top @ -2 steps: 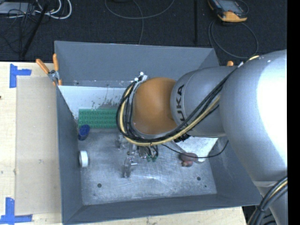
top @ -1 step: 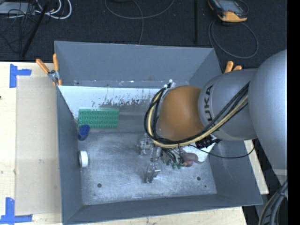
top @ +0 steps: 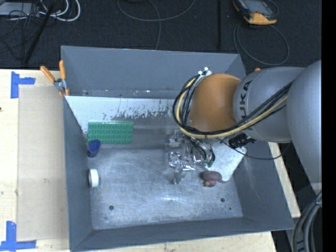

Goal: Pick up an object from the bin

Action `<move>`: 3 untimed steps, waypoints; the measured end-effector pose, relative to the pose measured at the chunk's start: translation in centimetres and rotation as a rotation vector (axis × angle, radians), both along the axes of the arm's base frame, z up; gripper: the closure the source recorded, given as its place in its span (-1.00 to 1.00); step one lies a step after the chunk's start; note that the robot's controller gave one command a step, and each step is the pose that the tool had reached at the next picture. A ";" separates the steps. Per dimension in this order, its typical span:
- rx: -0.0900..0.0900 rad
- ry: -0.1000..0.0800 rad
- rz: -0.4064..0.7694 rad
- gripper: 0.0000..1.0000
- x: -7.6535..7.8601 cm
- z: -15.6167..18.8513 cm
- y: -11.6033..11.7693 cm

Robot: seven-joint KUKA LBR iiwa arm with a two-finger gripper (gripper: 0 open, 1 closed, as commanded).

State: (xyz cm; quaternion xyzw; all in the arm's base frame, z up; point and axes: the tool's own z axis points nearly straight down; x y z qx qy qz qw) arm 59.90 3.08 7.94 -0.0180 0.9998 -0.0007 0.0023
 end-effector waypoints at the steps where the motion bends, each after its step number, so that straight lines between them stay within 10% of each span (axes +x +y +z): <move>1: 0.002 0.004 -0.001 1.00 -0.2 0.0 0.2; 3: 0.001 -0.005 0.044 1.00 -0.9 16.0 -0.2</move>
Offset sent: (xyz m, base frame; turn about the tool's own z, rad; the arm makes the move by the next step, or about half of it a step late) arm 0.0000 0.0000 0.0000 0.0000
